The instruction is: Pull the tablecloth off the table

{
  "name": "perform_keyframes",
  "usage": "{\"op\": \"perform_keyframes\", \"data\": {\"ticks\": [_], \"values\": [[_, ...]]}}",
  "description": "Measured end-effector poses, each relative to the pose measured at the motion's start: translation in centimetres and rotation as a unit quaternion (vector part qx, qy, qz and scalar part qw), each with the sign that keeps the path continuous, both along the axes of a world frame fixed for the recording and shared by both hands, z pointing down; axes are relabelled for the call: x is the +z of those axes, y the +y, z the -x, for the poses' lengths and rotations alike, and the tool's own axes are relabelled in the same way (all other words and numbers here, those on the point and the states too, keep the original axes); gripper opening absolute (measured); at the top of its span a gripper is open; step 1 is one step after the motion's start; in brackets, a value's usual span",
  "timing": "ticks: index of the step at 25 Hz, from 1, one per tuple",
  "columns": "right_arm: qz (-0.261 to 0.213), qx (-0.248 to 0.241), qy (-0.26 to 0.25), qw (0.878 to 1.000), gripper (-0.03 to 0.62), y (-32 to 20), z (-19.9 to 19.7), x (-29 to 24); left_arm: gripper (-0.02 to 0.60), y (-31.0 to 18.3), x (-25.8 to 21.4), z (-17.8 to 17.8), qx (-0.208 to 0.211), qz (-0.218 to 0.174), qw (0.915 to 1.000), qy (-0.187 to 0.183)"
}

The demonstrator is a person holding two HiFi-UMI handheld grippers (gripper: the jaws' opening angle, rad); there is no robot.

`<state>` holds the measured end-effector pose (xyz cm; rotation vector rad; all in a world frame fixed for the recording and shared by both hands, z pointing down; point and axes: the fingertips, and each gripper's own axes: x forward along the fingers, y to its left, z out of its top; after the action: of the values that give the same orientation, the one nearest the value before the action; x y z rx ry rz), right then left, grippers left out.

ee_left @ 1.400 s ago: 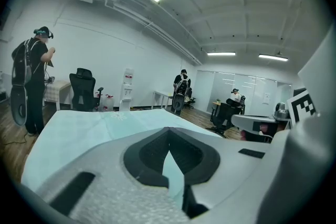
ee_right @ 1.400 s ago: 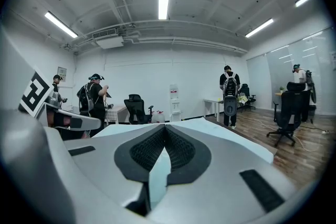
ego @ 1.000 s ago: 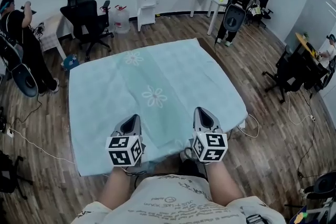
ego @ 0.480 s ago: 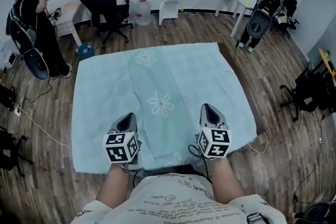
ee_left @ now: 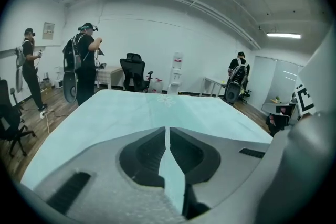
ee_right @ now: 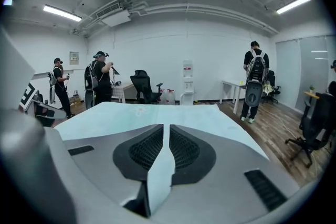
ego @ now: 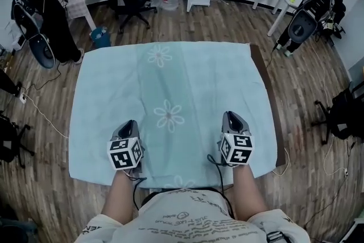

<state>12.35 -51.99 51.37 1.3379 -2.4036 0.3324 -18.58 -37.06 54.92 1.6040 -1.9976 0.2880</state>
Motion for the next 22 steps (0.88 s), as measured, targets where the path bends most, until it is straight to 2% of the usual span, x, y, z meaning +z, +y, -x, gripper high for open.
{"op": "perform_keyframes", "data": {"ticks": [1, 2, 3, 4, 9, 13, 18, 22], "values": [[0.014, -0.007, 0.0, 1.0, 0.04, -1.0, -0.4, 0.9, 0.025, -0.4, 0.7, 0.2, -0.01, 0.005, 0.9999, 0.003], [0.029, -0.014, -0.001, 0.999, 0.094, -1.9, -0.7, 1.9, 0.069, -0.8, 1.5, 0.4, -0.019, 0.01, 0.9998, 0.004], [0.042, -0.02, -0.001, 0.999, 0.118, -2.8, -0.9, 2.9, 0.134, -1.1, 2.3, 0.8, -0.027, 0.018, 0.9995, 0.003], [0.053, -0.025, 0.001, 0.998, 0.12, -3.8, -1.1, 3.9, 0.165, -1.4, 3.2, 1.2, -0.035, 0.027, 0.999, 0.0], [0.112, -0.052, 0.022, 0.992, 0.167, -8.5, -2.0, 9.7, 0.226, -2.3, 8.4, 3.4, -0.071, 0.084, 0.9939, -0.008], [0.156, -0.05, 0.048, 0.985, 0.202, -12.4, -3.8, 13.9, 0.273, -3.0, 11.8, 5.1, -0.091, 0.131, 0.9871, -0.01], [0.185, -0.034, 0.07, 0.98, 0.257, -15.9, -5.2, 18.2, 0.299, -3.3, 15.2, 7.3, -0.105, 0.166, 0.9803, -0.014], [0.199, -0.036, 0.107, 0.973, 0.265, -17.4, -5.9, 20.2, 0.311, -3.3, 17.4, 7.3, -0.116, 0.183, 0.9763, 0.006]]}}
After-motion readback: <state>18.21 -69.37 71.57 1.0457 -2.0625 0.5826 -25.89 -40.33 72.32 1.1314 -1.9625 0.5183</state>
